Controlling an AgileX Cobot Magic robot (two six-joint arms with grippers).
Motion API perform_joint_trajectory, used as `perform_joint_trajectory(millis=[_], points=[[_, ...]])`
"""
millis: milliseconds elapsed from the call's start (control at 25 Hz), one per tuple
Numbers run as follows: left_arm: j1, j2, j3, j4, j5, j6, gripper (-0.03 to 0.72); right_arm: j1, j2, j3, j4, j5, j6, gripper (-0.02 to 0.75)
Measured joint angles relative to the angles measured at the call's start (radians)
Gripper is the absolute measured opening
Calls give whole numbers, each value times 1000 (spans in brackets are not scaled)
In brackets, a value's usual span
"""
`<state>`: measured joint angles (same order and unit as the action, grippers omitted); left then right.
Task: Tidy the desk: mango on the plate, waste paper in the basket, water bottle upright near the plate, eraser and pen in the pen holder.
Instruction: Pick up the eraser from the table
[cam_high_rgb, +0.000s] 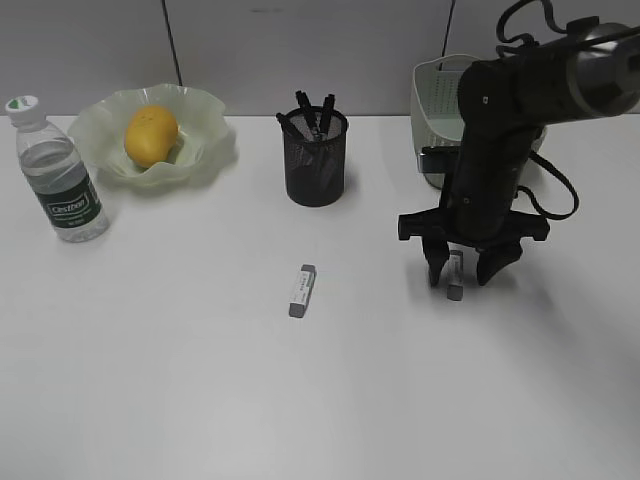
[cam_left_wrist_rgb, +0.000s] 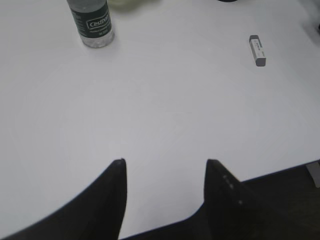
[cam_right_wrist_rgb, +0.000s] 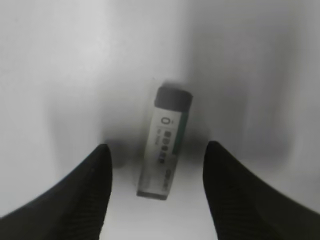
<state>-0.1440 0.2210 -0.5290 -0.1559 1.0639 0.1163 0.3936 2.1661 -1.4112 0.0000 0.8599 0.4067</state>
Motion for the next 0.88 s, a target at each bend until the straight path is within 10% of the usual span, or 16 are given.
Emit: perform_joint_trajectory(millis=[640,880], points=[[0,0,0,0,0,0,382,-5,25,-20,-6,-34,30,174],[0,0,0,0,0,0,381,-5,30,-112,0,-8,-50,172]])
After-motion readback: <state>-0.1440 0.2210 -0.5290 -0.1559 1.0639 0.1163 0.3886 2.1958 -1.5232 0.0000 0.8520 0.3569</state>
